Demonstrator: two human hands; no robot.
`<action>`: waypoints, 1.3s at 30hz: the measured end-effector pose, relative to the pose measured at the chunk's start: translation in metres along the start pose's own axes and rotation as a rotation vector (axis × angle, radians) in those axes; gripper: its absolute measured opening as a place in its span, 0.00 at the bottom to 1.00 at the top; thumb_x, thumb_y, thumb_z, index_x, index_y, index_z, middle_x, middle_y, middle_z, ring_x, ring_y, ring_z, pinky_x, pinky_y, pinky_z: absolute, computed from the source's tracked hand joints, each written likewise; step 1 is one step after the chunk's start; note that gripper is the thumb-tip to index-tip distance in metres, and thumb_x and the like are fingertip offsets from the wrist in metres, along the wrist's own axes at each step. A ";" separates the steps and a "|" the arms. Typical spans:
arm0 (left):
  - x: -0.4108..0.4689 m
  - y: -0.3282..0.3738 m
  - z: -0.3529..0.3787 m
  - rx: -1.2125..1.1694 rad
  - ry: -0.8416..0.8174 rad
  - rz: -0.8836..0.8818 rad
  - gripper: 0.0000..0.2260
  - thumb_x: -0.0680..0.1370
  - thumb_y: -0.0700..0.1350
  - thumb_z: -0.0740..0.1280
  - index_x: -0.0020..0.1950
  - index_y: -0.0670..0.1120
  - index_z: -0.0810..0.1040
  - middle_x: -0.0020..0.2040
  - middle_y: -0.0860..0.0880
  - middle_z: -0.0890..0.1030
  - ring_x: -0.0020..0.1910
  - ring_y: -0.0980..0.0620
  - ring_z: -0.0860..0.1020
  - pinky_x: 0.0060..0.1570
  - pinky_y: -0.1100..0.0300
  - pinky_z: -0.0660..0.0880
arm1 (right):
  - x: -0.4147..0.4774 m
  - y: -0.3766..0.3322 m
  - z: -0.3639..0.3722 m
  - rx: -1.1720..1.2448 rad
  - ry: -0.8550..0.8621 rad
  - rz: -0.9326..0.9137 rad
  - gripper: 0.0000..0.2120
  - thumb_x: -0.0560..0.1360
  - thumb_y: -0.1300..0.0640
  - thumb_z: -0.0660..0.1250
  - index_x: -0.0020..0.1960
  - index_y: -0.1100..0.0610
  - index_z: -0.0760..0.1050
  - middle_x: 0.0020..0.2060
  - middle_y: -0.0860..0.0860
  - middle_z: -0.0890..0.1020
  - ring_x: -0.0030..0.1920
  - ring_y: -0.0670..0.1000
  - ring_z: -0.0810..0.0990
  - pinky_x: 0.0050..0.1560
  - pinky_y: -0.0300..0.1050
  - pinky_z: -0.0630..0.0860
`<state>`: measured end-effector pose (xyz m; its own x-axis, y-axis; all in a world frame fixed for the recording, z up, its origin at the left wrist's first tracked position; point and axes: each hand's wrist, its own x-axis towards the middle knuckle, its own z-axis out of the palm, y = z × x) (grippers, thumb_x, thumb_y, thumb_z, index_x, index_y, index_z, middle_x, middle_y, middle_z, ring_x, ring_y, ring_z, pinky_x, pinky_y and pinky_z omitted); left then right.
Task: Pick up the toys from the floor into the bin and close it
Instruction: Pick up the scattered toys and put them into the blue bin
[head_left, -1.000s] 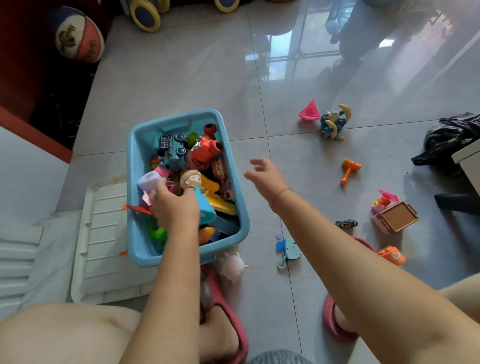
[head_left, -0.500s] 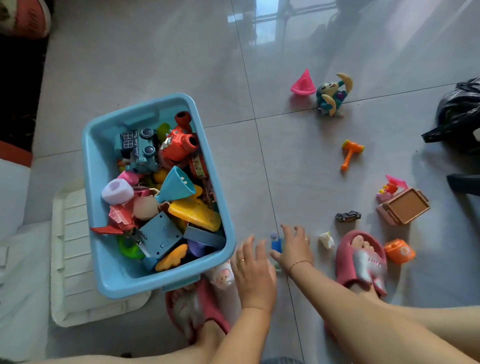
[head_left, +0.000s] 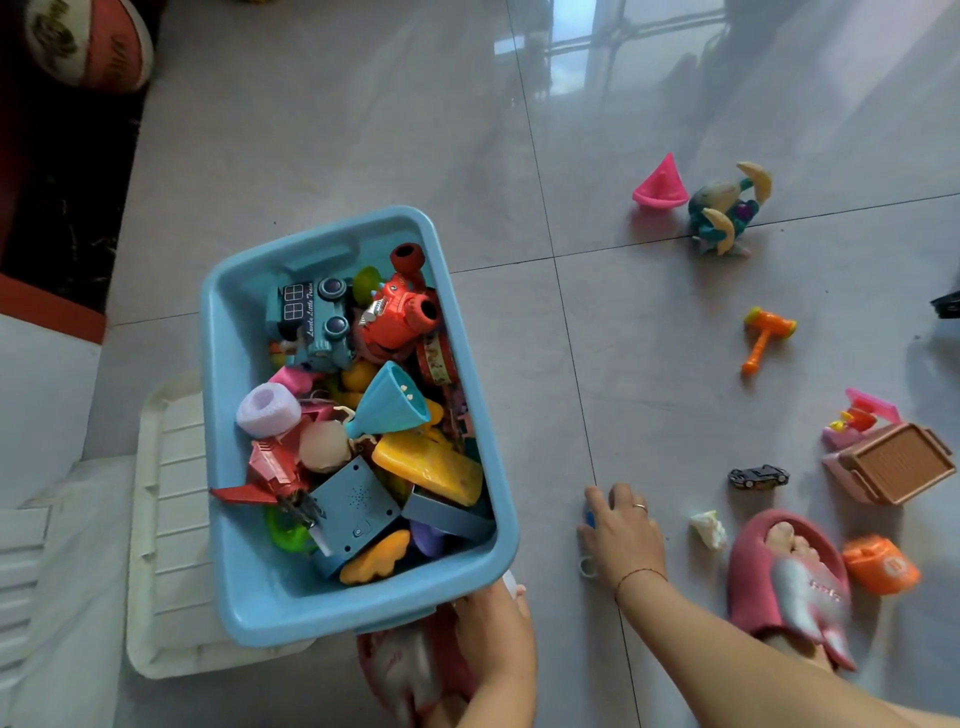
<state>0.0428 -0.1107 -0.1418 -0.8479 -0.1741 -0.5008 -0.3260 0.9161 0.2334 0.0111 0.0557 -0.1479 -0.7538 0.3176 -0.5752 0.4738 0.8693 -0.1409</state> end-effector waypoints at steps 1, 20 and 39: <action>0.000 0.002 0.000 -0.013 -0.003 0.010 0.31 0.73 0.56 0.67 0.73 0.48 0.62 0.74 0.44 0.62 0.71 0.44 0.62 0.68 0.53 0.63 | 0.000 0.001 0.003 -0.017 0.018 -0.009 0.22 0.63 0.52 0.77 0.53 0.57 0.75 0.46 0.56 0.76 0.44 0.59 0.77 0.35 0.50 0.76; 0.011 0.009 0.005 0.118 0.024 0.028 0.40 0.67 0.65 0.63 0.73 0.48 0.58 0.71 0.45 0.65 0.69 0.43 0.64 0.70 0.50 0.62 | 0.018 0.000 0.002 0.119 0.059 0.134 0.09 0.75 0.53 0.60 0.49 0.57 0.74 0.52 0.54 0.74 0.55 0.56 0.72 0.39 0.42 0.66; -0.057 0.112 -0.125 -0.348 0.278 0.659 0.26 0.73 0.51 0.68 0.69 0.49 0.66 0.71 0.48 0.66 0.69 0.49 0.66 0.65 0.59 0.66 | -0.029 -0.059 -0.189 1.014 0.635 0.031 0.06 0.74 0.56 0.67 0.41 0.57 0.73 0.46 0.56 0.71 0.44 0.50 0.70 0.49 0.40 0.67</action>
<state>0.0025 -0.0437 0.0167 -0.9699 0.2389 0.0463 0.2059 0.7046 0.6791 -0.0811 0.0669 0.0288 -0.6909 0.7113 -0.1294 0.4241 0.2539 -0.8693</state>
